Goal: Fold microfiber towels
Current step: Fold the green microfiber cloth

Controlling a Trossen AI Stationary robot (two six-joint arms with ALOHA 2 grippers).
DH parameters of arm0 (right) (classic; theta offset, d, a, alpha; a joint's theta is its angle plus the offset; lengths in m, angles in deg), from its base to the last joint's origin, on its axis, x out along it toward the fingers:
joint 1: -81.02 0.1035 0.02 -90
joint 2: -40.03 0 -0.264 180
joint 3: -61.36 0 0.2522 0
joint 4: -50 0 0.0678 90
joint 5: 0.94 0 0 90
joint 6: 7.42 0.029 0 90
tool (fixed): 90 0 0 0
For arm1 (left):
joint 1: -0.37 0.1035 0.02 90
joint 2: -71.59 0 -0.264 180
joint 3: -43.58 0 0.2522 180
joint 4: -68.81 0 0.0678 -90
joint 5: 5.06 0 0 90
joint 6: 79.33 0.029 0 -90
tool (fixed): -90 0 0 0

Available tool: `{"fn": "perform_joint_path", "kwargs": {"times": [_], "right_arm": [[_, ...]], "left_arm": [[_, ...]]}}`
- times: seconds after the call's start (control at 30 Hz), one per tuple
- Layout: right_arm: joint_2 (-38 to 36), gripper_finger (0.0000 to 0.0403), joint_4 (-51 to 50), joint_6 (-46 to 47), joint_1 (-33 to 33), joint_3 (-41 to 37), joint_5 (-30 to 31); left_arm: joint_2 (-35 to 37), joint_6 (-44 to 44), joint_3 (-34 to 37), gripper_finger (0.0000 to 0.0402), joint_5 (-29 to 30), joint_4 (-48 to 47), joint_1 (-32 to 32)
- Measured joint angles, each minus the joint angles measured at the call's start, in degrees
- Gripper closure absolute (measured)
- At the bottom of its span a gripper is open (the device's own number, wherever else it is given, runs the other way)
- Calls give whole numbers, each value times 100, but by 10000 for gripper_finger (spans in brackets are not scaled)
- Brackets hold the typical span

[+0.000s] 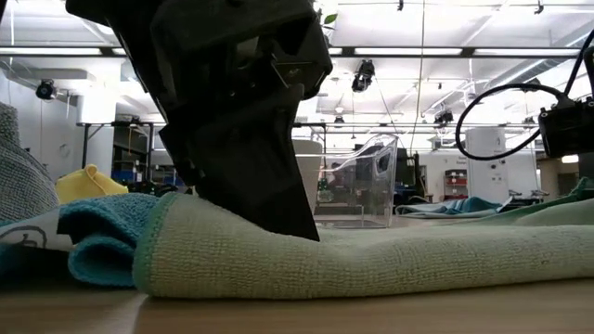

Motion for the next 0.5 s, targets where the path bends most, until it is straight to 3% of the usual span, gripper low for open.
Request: {"fn": "perform_joint_path", "kwargs": {"times": [0.5], "right_arm": [[-587, 389, -324, 18, 1, -13, 221]], "left_arm": [[52, 27, 9, 236, 23, 12, 0]]}}
